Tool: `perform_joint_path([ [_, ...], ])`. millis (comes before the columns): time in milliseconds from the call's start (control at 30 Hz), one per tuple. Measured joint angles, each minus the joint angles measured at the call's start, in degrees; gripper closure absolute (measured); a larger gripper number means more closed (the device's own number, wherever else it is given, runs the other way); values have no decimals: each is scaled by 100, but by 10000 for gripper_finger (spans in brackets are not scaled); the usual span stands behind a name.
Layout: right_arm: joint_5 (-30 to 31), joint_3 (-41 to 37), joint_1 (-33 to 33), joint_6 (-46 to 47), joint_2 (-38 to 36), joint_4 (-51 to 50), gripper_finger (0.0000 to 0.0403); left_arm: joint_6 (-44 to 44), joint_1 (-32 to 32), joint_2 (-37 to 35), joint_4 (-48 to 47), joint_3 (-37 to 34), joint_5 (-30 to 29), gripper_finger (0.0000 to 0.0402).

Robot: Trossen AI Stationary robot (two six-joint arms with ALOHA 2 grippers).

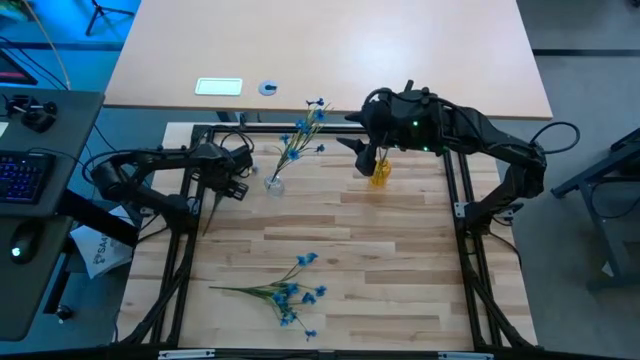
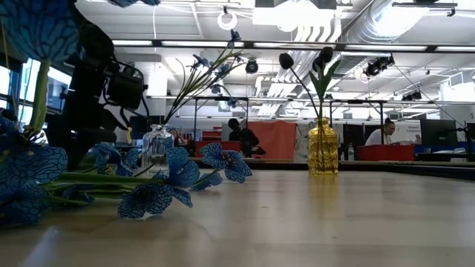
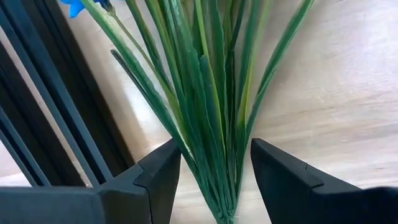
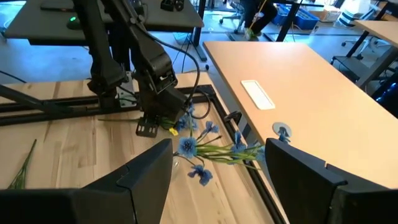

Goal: Sort flowers into vase by color
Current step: Put the top blue flowers into the transparent crystal vase

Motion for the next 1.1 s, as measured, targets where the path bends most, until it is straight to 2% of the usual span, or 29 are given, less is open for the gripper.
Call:
perform_joint_path([
  [267, -2, 0, 0, 26, 2, -30, 151, -17, -13, -468, -212, 9, 119, 216],
  [433, -2, 2, 0, -13, 2, -29, 151, -495, -13, -1000, -683, 15, 99, 216],
  [567, -1, 0, 0, -19, 2, -28, 151, -746, -13, -1248, -638, 15, 104, 216],
  [800, -2, 0, 0, -20, 2, -61, 151, -748, -13, -1008, -509, 13, 247, 216],
  [933, -1, 1, 0, -19, 2, -130, 151, -559, -13, -729, -264, 13, 519, 216],
  [1100, -2, 2, 2, 41, 2, -135, 151, -512, -13, -411, -316, 13, 534, 216],
])
